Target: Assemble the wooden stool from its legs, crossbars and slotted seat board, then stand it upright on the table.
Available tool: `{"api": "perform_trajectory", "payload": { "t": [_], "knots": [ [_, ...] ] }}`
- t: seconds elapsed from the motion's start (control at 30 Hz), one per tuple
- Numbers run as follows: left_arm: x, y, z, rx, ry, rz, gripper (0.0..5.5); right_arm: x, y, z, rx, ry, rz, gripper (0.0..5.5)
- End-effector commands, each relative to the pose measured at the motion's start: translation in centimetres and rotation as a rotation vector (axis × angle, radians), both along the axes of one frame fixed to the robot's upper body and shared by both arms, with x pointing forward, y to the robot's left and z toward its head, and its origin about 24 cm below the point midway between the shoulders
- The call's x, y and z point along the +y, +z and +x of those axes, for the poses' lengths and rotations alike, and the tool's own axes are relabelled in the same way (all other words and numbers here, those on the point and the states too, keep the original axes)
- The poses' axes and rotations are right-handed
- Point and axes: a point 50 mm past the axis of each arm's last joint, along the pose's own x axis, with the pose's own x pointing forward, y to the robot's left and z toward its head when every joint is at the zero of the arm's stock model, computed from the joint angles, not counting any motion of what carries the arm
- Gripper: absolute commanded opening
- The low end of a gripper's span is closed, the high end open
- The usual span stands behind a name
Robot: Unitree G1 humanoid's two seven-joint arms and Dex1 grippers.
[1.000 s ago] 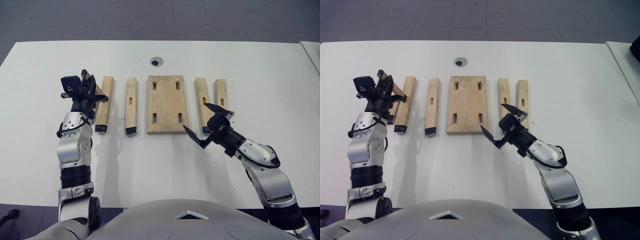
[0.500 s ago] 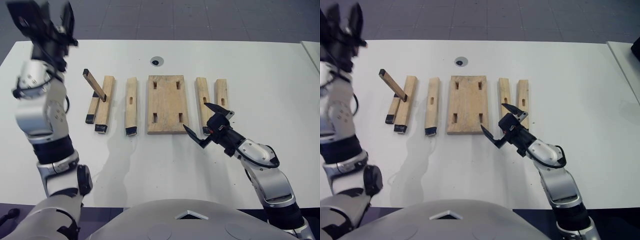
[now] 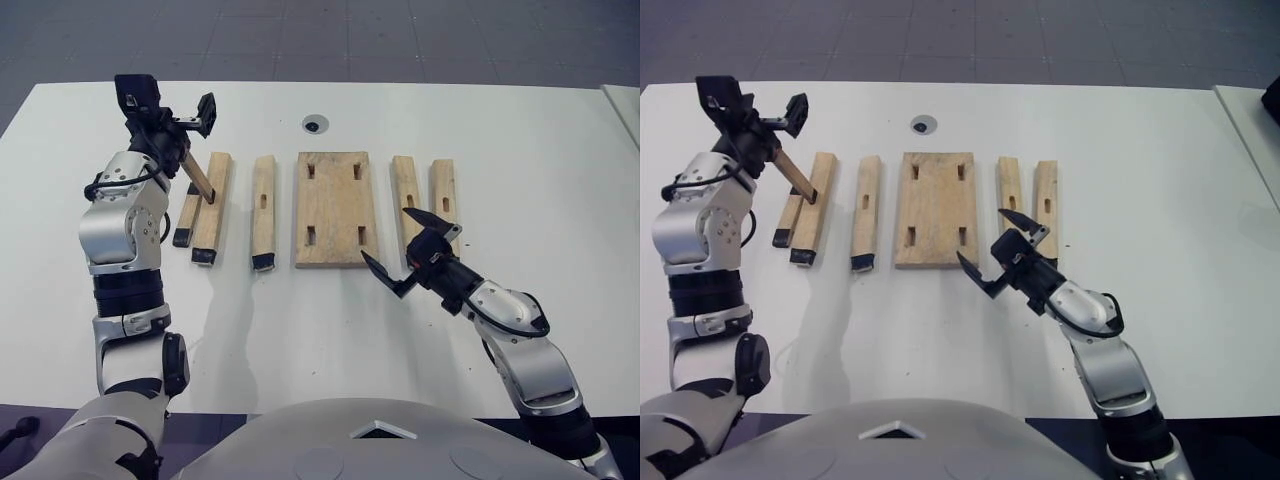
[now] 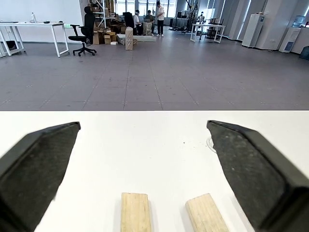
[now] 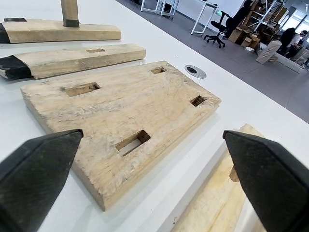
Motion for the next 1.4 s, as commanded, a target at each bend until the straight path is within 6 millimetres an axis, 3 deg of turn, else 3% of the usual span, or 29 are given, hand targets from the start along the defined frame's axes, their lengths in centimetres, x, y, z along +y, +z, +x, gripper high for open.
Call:
{"api": "perform_trajectory", "payload": {
  "t": [0.03,0.17,0.23,0.3,0.4,0.5,0.6,0.67,0.8,0.83,1.0,1.27,1.4],
  "knots": [
    [1.2,0.2,-0.1,0.018,0.067,0.001,5.38,0.0,-0.1,-0.2,0.002,-0.003,-0.012,5.40],
    [0.5,5.6,-0.8,-0.165,0.039,0.039,5.38,-0.1,-0.2,-0.3,0.004,-0.001,-0.018,5.40],
    [-0.1,6.9,-1.8,-0.203,0.029,0.043,5.38,0.0,-0.2,-0.4,0.005,-0.002,-0.018,5.40],
    [-0.6,6.7,-3.2,-0.198,0.028,0.051,5.38,0.0,-0.2,-0.7,0.011,-0.006,-0.013,5.40],
    [-0.3,4.8,-4.7,-0.158,0.081,0.077,5.38,0.1,-0.4,-1.0,0.018,-0.020,-0.007,5.40],
    [0.1,1.6,-6.7,-0.123,0.129,0.089,4.85,-0.1,-0.3,-0.8,0.014,-0.033,-0.009,5.40],
    [-0.7,-2.9,-9.6,-0.025,0.039,0.103,4.44,-0.4,-0.2,-0.6,0.007,-0.041,-0.014,5.40],
    [-1.0,-5.9,-11.3,0.067,0.010,0.073,4.61,-0.4,-0.2,-0.6,0.006,-0.043,-0.016,5.40],
    [-1.0,-9.6,-13.0,0.179,-0.006,0.062,4.00,-0.5,-0.2,-0.5,0.006,-0.042,-0.019,5.40],
    [-0.9,-10.2,-13.1,0.202,-0.007,0.064,3.89,-0.5,-0.2,-0.5,0.006,-0.041,-0.021,5.40],
    [-0.4,-11.9,-13.2,0.273,-0.004,0.077,4.54,-0.6,-0.2,-0.3,0.005,-0.037,-0.028,5.40],
    [-0.8,-12.7,-11.7,0.346,-0.021,0.048,3.22,-0.5,-0.3,-0.3,0.004,-0.033,-0.032,5.40],
    [-0.7,-13.4,-12.3,0.458,-0.025,0.088,2.45,-0.5,-0.2,-0.2,0.002,-0.035,-0.031,5.40]
  ]
}}
